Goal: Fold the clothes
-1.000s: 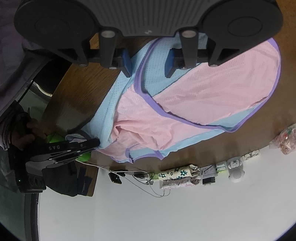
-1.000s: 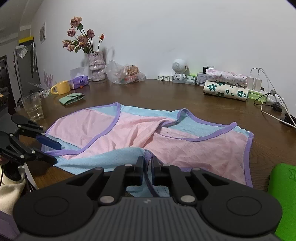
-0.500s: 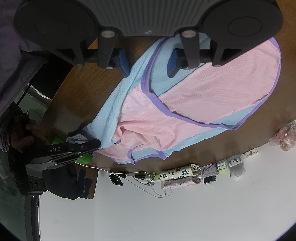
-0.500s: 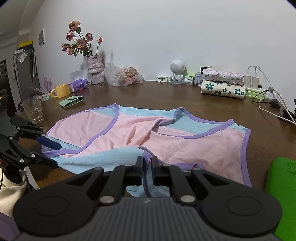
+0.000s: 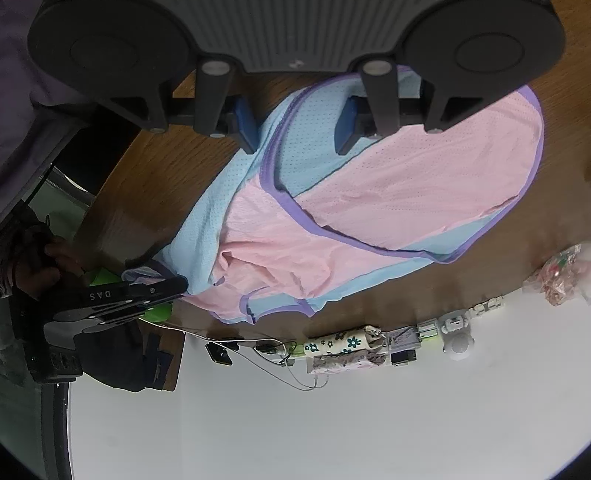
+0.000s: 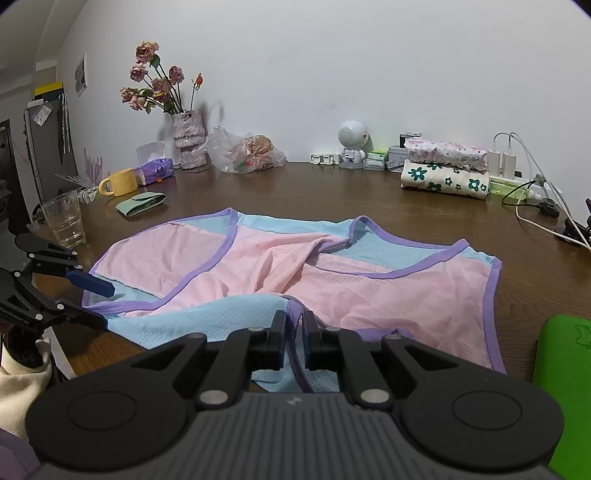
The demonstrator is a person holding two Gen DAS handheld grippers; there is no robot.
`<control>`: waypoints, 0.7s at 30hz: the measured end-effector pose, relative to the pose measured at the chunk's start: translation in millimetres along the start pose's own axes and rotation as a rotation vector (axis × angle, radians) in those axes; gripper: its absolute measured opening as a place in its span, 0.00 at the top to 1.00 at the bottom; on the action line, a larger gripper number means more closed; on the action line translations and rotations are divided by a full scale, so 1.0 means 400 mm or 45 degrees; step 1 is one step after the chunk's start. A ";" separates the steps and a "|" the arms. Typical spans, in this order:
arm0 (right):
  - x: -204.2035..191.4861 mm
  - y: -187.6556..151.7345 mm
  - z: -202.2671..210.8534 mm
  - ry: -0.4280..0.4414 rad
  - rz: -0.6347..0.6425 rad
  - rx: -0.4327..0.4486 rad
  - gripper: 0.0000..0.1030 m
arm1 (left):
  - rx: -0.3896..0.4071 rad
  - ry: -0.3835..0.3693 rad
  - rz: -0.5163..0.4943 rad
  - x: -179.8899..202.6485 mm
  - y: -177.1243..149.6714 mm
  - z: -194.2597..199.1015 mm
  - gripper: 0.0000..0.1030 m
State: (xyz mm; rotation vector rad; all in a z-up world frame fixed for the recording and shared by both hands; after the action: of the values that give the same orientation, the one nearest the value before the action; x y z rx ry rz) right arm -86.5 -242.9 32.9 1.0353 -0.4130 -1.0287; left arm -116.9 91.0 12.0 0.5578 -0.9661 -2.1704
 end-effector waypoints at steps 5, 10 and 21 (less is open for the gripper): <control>-0.001 -0.001 0.004 -0.004 -0.004 0.004 0.93 | 0.001 0.006 0.005 -0.001 -0.007 0.004 0.57; -0.005 -0.003 0.010 -0.002 -0.008 0.010 0.93 | 0.007 0.025 0.034 -0.005 -0.017 0.017 0.56; -0.013 -0.004 0.020 0.005 -0.019 0.029 0.93 | 0.010 0.047 0.051 -0.002 -0.033 0.038 0.52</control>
State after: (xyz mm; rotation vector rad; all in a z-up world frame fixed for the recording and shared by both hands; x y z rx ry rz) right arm -95.4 -242.7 36.4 1.0621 -0.4152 -1.0373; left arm -130.9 105.3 11.6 0.5757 -0.9581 -2.1144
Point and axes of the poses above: each gripper's, at about its wrist camera, not at the fingertips, and z roughly against the way its jaws point, x to its right, y to its top, the point moved 2 cm from there along -z, roughly the way its jaws point, and after that the axes turned 4 degrees about -z, right-handed, at the moved point
